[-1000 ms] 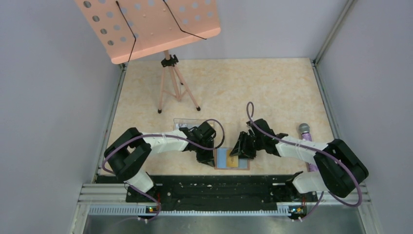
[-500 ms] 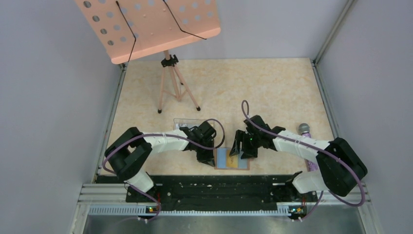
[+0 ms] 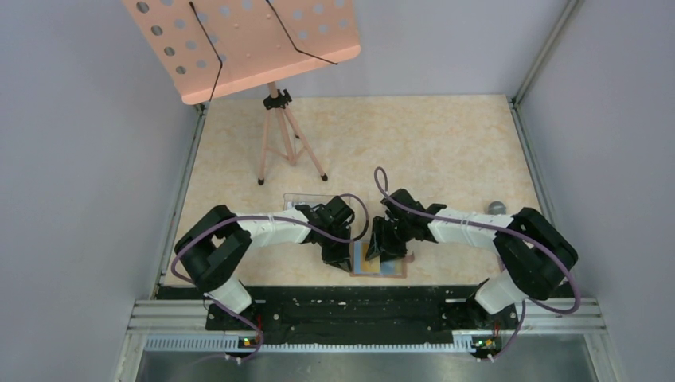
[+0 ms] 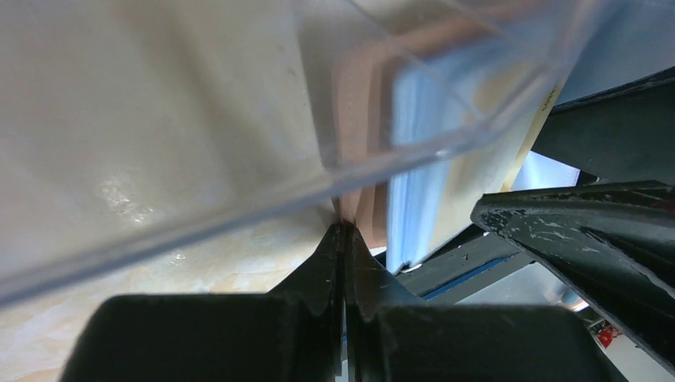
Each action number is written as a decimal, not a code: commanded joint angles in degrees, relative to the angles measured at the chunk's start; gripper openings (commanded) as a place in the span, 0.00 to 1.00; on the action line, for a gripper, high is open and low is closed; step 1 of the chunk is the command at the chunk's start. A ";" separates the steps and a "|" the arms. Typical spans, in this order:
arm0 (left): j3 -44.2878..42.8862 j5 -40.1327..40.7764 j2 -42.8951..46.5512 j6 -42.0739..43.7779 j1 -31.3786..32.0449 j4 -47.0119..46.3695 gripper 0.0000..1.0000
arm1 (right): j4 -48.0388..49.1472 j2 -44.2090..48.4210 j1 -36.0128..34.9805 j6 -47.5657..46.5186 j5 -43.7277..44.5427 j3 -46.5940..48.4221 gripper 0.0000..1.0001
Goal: Put the credit cards into the card holder
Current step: Insert the credit card into the card holder, then pick up the credit card from the storage box.
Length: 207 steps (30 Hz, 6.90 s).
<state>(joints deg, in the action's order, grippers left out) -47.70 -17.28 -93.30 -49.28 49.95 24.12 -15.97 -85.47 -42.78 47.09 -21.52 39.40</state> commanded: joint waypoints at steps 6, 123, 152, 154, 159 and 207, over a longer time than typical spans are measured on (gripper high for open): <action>-2.28 1.63 -1.23 1.42 -0.12 -1.65 0.00 | 0.01 -4.46 -4.64 0.60 1.07 5.07 0.28; -3.76 -2.31 17.20 17.22 -31.53 10.85 0.30 | -21.99 -34.19 -6.26 -7.50 11.52 48.49 0.41; -3.15 -1.37 12.64 18.21 -29.23 10.63 0.15 | -26.43 -30.15 -6.61 -7.95 12.94 51.31 0.00; -3.11 -1.31 12.51 18.21 -29.22 10.64 0.15 | -26.80 -29.73 -6.77 -7.93 13.08 51.41 0.00; -3.20 -1.35 12.46 18.34 -29.23 10.77 0.13 | -26.92 -28.30 -7.20 -7.94 13.09 51.52 0.00; -4.00 -5.40 15.89 16.17 -27.56 7.40 0.17 | -16.13 -18.55 -6.13 -7.07 6.48 41.30 0.00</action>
<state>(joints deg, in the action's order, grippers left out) -50.68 -20.60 -81.82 -31.70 22.28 34.46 -34.13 -109.75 -49.25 38.02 -11.97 82.83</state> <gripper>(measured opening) 0.150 0.004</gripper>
